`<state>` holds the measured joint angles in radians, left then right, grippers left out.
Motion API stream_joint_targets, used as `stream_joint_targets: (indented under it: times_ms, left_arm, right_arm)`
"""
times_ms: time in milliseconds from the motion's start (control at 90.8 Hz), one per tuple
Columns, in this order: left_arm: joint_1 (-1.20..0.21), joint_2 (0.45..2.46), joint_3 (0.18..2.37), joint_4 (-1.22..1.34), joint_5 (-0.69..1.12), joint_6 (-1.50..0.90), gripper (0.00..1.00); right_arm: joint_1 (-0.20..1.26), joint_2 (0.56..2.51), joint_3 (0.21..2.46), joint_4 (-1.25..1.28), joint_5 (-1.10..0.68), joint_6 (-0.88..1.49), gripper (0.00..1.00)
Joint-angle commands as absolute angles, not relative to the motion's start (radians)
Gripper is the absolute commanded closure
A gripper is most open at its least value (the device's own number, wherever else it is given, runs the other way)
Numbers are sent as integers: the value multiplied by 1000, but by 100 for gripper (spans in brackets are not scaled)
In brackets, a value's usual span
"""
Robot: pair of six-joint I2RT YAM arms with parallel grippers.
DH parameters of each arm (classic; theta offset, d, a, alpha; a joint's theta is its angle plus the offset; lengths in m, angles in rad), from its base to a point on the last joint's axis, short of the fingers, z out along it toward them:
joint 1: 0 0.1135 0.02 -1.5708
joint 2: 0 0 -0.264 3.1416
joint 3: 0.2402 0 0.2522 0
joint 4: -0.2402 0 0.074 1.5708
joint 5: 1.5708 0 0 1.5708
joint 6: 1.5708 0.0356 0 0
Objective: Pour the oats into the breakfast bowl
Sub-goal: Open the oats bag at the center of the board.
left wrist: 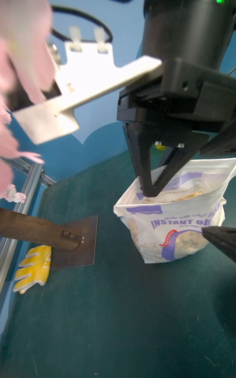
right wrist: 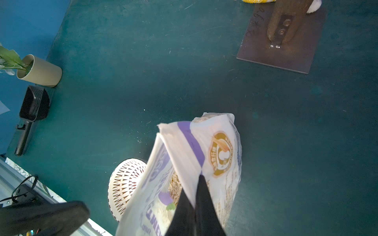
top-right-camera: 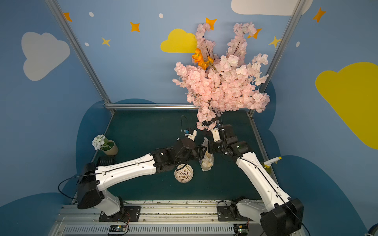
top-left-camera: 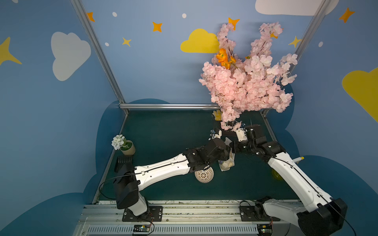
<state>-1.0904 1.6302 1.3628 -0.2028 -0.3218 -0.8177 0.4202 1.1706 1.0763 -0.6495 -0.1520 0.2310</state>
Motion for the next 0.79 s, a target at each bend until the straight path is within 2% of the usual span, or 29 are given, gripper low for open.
stream_joint_targets:
  times_ms: [0, 176, 253, 297, 352, 430, 529, 584, 639, 694, 749, 782]
  left_arm:
    - [-1075, 1669, 1393, -207, -317, -819, 43]
    - [-1069, 1726, 1439, -238, -293, -810, 46]
    - [-1065, 1738, 1449, -247, -294, -816, 50]
    - [-1062, 1741, 1450, -247, -296, -819, 58]
    - [-1059, 1741, 1448, -239, -293, -817, 76]
    - [-1058, 1740, 1449, -226, -282, -812, 95]
    - [-1058, 1741, 1464, -236, -270, -827, 97]
    - [-1057, 1743, 1476, -253, -269, -841, 97]
    - [-1058, 1744, 1485, -268, -271, -856, 97]
    - [-1057, 1744, 1495, -278, -271, -869, 97]
    - [-1057, 1747, 1502, -284, -272, -877, 97]
    - [-1057, 1750, 1506, -286, -270, -881, 97]
  right_arm:
    - [420, 1168, 1101, -512, -200, 237, 100]
    - [420, 1163, 1100, -512, -209, 242, 100]
    - [420, 1158, 1096, -512, -208, 239, 100]
    - [418, 1154, 1095, -512, -202, 241, 100]
    - [419, 1152, 1091, -511, -196, 243, 100]
    - [416, 1152, 1086, -505, -193, 252, 100]
    - [415, 1147, 1081, -496, -193, 270, 100]
    - [414, 1133, 1079, -495, -193, 274, 83]
    - [414, 1109, 1071, -492, -192, 281, 57]
    - [416, 1076, 1060, -496, -186, 294, 36]
    - [418, 1031, 1037, -497, -160, 311, 19]
    - [420, 1002, 1013, -496, -138, 321, 15]
